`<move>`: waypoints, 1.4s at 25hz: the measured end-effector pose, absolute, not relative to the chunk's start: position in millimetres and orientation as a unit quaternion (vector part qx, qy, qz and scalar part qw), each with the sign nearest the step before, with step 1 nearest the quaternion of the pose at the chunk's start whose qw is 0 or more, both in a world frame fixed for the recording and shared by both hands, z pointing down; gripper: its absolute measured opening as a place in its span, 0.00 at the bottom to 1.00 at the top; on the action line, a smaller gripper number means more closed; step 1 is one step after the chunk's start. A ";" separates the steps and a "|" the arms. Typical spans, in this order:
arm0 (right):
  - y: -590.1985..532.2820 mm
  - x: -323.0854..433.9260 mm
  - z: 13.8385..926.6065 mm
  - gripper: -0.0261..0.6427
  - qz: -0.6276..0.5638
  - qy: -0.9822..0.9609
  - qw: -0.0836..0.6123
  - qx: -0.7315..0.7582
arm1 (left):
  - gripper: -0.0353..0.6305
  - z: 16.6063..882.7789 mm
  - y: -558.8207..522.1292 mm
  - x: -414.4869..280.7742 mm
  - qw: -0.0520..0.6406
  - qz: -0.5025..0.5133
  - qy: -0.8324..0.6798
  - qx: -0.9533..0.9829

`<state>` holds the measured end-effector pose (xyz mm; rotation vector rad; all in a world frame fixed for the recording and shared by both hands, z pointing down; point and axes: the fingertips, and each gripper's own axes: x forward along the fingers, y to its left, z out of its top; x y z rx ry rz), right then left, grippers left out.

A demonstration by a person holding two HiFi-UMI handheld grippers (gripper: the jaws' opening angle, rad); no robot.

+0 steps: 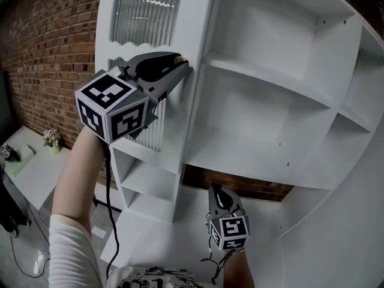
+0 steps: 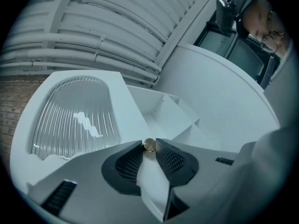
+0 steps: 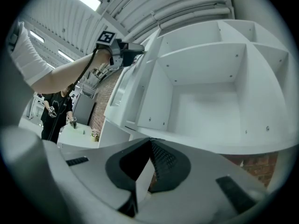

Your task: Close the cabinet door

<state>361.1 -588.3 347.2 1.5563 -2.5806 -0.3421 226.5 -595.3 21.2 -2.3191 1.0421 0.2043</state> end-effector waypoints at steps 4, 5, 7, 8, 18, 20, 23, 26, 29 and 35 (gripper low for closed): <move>-598.0 358.0 352.0 0.05 -0.109 -0.855 0.060 0.503 | 0.21 18.9 -608.9 229.7 0.291 0.070 0.418 -0.858; -600.1 357.6 353.3 0.05 -0.108 -0.857 0.061 0.500 | 0.21 18.8 -611.9 230.9 0.291 0.071 0.422 -0.856; -604.1 356.8 356.1 0.05 -0.106 -0.860 0.064 0.495 | 0.21 18.8 -617.6 232.7 0.291 0.071 0.430 -0.852; -605.6 356.5 357.8 0.05 -0.105 -0.861 0.066 0.493 | 0.21 18.6 -620.9 233.3 0.292 0.069 0.435 -0.849; -615.4 355.1 368.8 0.05 -0.103 -0.863 0.086 0.487 | 0.21 17.1 -633.0 235.5 0.326 0.073 0.455 -0.826; -615.4 353.9 370.0 0.05 -0.106 -0.862 0.094 0.486 | 0.21 18.2 -633.5 236.1 0.329 0.080 0.462 -0.820; -612.4 348.3 371.0 0.05 -0.107 -0.861 0.096 0.488 | 0.21 20.3 -631.9 234.1 0.336 0.089 0.476 -0.808; -601.8 341.6 372.9 0.05 -0.112 -0.861 0.099 0.487 | 0.21 25.5 -622.4 231.7 0.337 0.122 0.483 -0.799; -588.0 330.8 373.3 0.05 -0.124 -0.863 0.091 0.482 | 0.16 45.3 -613.6 229.2 0.339 0.127 0.482 -0.798; -569.2 312.7 375.3 0.05 -0.117 -0.853 0.076 0.503 | 0.07 103.4 -602.5 210.4 0.313 0.112 0.473 -0.816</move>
